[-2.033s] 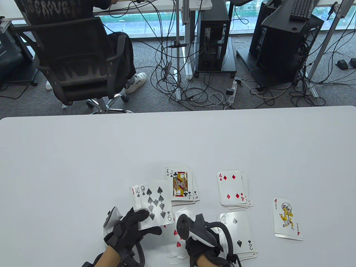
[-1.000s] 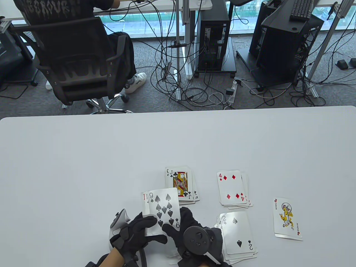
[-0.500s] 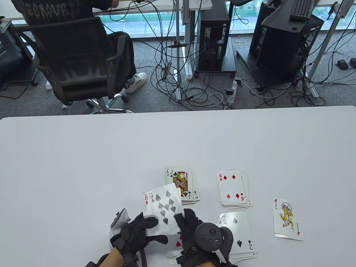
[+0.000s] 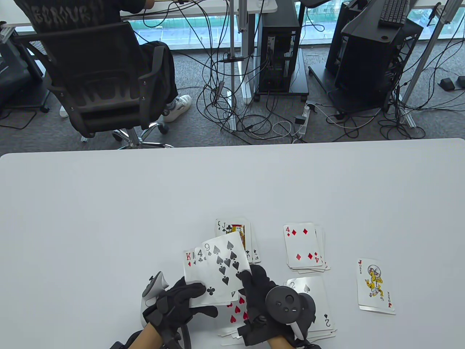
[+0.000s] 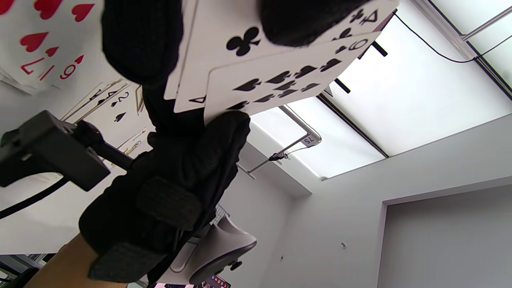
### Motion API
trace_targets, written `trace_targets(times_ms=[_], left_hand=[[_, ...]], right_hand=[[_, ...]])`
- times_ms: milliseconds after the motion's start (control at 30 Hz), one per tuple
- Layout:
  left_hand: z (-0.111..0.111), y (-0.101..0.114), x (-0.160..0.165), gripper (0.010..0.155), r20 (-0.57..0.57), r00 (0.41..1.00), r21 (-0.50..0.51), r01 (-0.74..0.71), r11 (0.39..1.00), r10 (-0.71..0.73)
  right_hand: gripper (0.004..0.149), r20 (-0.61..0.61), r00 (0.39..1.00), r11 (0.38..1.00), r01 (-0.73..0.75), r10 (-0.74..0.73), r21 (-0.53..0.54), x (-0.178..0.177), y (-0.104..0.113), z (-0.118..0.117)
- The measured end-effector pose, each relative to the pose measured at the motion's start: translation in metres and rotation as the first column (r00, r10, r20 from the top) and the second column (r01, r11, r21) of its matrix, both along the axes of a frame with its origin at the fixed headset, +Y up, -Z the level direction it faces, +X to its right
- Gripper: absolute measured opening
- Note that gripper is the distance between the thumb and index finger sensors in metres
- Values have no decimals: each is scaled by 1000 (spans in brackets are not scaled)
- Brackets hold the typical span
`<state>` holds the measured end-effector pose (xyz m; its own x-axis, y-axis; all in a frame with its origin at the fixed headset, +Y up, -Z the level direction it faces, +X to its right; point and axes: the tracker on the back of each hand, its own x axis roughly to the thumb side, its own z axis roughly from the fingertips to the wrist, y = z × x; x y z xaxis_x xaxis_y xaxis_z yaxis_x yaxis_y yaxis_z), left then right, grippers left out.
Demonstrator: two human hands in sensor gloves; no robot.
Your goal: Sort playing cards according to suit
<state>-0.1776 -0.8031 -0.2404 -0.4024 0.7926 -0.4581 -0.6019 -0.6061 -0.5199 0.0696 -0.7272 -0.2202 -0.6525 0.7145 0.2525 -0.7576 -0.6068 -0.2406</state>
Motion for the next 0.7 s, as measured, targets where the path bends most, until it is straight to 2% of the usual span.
trace_targets(times_ms=[167, 333, 467, 500, 567, 633, 700], left_hand=[[-1, -3, -1, 46, -11, 1000, -16, -5, 1000, 5], [-2, -4, -5, 46, -30, 999, -22, -13, 1000, 13], [-3, -3, -8, 46, -43, 999, -14, -18, 1000, 17], [-4, -3, -9, 46, -50, 999, -14, -21, 1000, 20], [-5, -3, -11, 46, -63, 998, -15, -22, 1000, 21], [-5, -3, -13, 46, -73, 997, -14, -22, 1000, 21], [-5, -2, -14, 46, -79, 997, -10, -21, 1000, 21]], right_hand=[[41, 52, 997, 998, 55, -57, 35, 19, 11, -6], [40, 86, 993, 997, 79, -78, -5, 43, 24, -23], [41, 144, 987, 990, 88, -72, -109, 76, 37, -27], [41, 144, 989, 984, 62, -38, -167, 85, 38, -25], [41, 122, 991, 961, -21, 57, -277, 98, 35, -19], [41, 110, 986, 937, -85, 129, -340, 109, 30, -11], [42, 91, 982, 897, -110, 164, -429, 119, 23, -4]])
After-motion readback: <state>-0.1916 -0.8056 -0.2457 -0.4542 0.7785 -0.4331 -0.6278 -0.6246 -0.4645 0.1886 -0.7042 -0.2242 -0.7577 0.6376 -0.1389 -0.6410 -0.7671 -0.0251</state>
